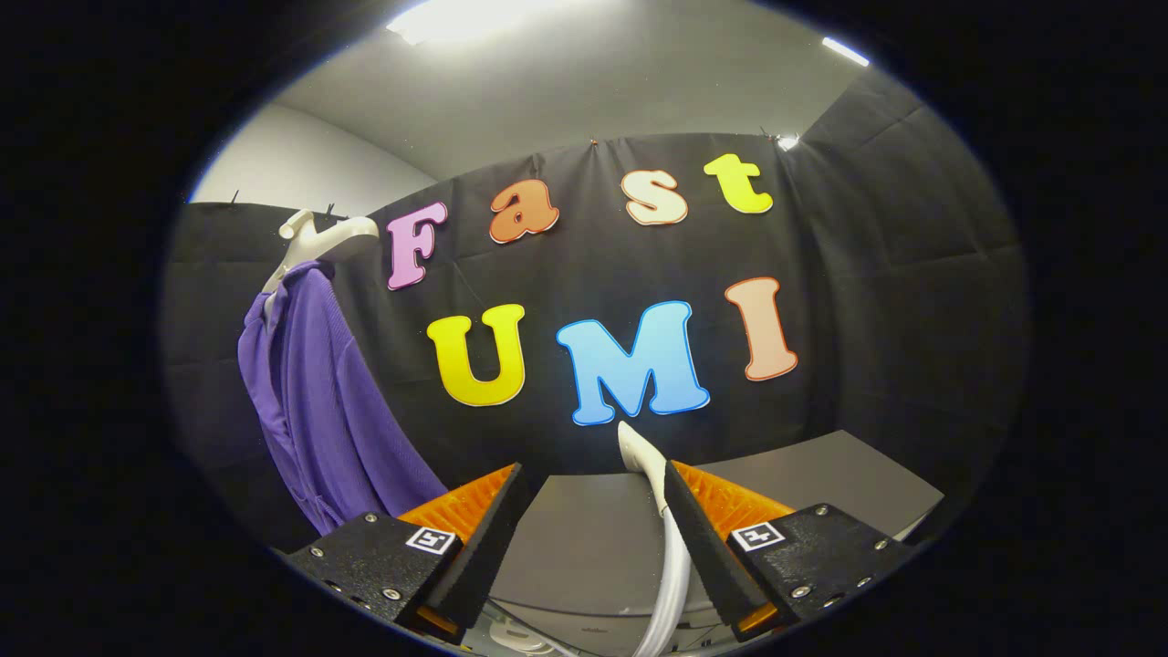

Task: Iron the clothes twice with a garment steamer, once on the left side and once on the right side.

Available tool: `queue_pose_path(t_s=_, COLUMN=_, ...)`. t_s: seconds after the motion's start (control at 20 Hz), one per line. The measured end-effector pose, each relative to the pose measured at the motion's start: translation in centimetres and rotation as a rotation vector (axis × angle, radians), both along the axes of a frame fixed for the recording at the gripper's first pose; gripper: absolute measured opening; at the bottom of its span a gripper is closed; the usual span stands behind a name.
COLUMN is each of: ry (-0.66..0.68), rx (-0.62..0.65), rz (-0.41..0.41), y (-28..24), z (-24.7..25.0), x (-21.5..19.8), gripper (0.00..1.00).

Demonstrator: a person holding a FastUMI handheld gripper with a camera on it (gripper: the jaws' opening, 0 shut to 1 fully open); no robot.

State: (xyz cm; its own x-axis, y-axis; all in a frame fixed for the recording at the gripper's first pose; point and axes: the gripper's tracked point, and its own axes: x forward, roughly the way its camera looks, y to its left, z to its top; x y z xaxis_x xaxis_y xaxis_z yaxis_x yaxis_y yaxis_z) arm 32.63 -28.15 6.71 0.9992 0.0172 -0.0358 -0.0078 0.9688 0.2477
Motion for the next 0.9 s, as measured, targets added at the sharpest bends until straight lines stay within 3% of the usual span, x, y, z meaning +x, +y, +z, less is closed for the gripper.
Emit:
queue_pose_path(t_s=0.35, ry=0.083, rx=0.102, rz=0.032, y=-3.8, z=-2.2, x=7.4, gripper=0.94)
queue_pose_path(t_s=0.9, ry=0.369, rx=0.475, rz=0.119, y=-6.0, z=-9.2, x=14.2, gripper=0.94)
